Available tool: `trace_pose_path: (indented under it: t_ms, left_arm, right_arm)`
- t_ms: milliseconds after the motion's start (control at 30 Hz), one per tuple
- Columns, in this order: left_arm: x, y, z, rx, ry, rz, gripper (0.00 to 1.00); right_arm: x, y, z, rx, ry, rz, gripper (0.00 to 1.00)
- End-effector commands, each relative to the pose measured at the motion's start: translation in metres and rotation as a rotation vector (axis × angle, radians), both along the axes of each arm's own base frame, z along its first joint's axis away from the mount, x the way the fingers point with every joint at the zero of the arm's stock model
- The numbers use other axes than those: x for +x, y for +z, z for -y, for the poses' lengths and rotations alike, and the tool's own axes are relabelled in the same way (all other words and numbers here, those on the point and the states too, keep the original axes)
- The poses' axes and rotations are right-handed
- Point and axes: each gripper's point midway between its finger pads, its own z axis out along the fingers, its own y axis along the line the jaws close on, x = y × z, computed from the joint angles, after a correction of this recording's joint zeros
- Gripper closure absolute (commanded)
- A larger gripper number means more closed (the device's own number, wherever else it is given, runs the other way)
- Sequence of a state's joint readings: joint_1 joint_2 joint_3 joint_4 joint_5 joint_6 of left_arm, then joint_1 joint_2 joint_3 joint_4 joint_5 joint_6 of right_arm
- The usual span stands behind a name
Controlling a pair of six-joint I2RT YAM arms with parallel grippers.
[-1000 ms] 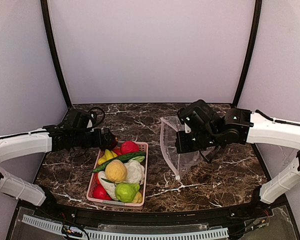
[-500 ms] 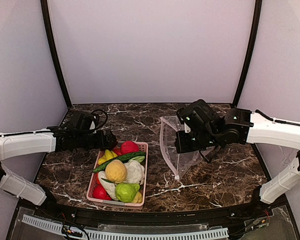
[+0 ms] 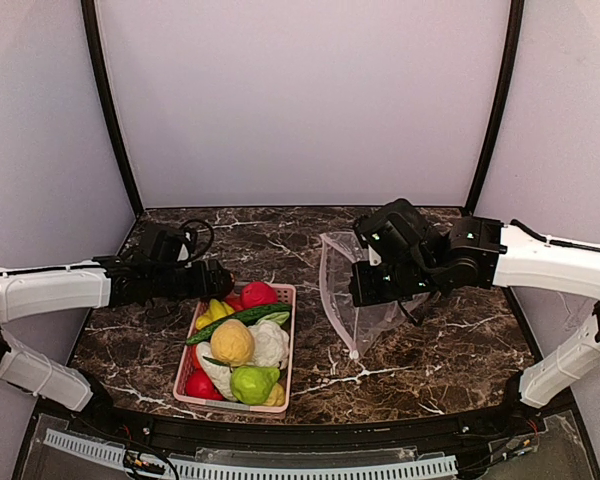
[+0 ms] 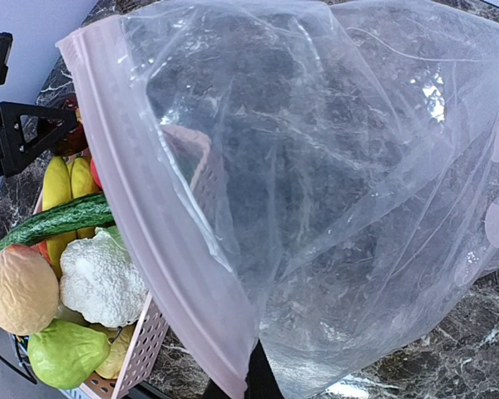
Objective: Place the food in the zip-top bag and seal the zipper
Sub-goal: Pick up the fake fruit from the bin.
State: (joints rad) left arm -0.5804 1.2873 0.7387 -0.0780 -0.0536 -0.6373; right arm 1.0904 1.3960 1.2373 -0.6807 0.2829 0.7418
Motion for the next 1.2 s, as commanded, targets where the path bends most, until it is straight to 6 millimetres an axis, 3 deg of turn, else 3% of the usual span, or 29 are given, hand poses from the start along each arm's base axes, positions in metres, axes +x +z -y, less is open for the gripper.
trace_pose_path:
  t_ms: [0,433,500,567,733,933,1033,1167]
  left_arm:
    - [-0.007,-0.008,-0.017,0.028,0.047,-0.016,0.28]
    - [-0.014,0.065,-0.026,-0.02,0.021,0.188,0.31]
    - [-0.018,0.082,-0.016,-0.056,-0.051,0.23,0.31]
    - [-0.032,0.102,0.012,-0.143,-0.22,0.246,0.34]
    - [-0.056,0.132,0.054,-0.212,-0.424,0.271,0.37]
    - [-0.09,0.152,0.107,-0.255,-0.596,0.299,0.38]
    - [-0.109,0.168,0.136,-0.353,-0.69,0.325,0.38]
    - [-0.128,0.181,0.16,-0.477,-0.768,0.345,0.38]
  right_arm:
    - [0.002,0.002,-0.003,0.021,-0.001,0.002,1.0]
    - [0.003,0.007,-0.005,0.038,0.005,0.01,1.0]
    - [0.003,0.008,-0.007,0.04,0.01,0.009,1.0]
    - [0.002,0.011,-0.008,0.05,0.019,0.011,1.0]
    - [0.001,0.021,-0.012,0.079,0.041,0.025,1.0]
    - [-0.001,0.032,-0.018,0.121,0.068,0.036,1.0]
    - [-0.002,0.037,-0.021,0.136,0.081,0.038,1.0]
    - [-0.004,0.043,-0.024,0.163,0.096,0.044,1.0]
